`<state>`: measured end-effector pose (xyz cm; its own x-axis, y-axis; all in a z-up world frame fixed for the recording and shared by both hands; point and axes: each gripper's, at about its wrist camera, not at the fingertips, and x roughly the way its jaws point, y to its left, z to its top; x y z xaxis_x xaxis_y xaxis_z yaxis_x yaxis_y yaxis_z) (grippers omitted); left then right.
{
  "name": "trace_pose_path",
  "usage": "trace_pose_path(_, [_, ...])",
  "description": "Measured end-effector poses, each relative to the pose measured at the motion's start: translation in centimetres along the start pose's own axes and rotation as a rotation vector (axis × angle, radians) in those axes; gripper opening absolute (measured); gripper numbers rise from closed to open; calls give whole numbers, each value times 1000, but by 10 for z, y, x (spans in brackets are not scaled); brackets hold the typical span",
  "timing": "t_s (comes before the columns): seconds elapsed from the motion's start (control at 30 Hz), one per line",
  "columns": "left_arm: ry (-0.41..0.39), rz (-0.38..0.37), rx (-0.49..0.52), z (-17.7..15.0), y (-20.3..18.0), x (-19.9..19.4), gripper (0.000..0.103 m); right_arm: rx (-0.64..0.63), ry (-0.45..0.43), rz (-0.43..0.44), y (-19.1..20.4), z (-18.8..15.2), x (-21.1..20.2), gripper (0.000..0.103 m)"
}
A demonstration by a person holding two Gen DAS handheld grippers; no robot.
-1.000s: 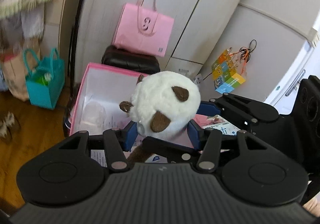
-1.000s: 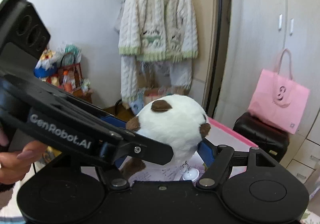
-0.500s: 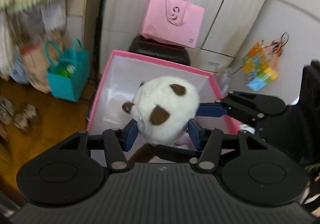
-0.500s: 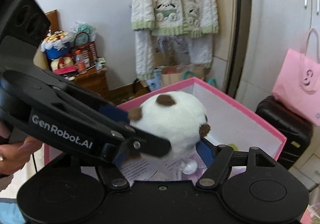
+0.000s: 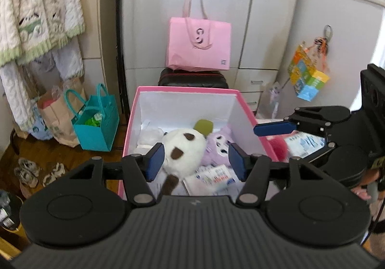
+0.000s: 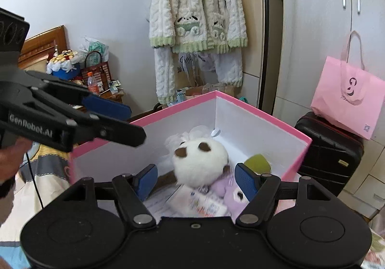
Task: Organize soft objects
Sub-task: 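Open the left gripper to drop the panda into the box, then move both grippers back to the blue-and-white wet-wipes pack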
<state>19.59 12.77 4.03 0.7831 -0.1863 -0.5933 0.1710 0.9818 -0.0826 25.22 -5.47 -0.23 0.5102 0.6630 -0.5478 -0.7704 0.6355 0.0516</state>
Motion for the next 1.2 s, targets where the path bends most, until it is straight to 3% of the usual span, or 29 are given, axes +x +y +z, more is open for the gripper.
trace_pose_path(0.23, [-7,-9,92,-7,-30,-46,58,-9,-7,-35,23,-11,-50,76])
trace_pose_path(0.43, [28,-21,150,-21,-58,-76,66,-73,-21,-34,49,-24,-94,76])
trace_pose_path(0.73, [60,-126,221,-47,-104,-119,70,-124,-43,-53,79,-52,-157,78])
trace_pose_path(0.93, [5,-223,254,-51,-143,-126,70,-181,-103,-180,95,-85,-194,78])
trace_pose_path(1.03, [-29,-271,277,-51,-161,-122,70,-139,-124,-219,92,-97,-207,78])
trace_pose_path(1.2, [-14,-350,286,-50,-189,-96,70,-77,-133,-300,68,-113,-218,78])
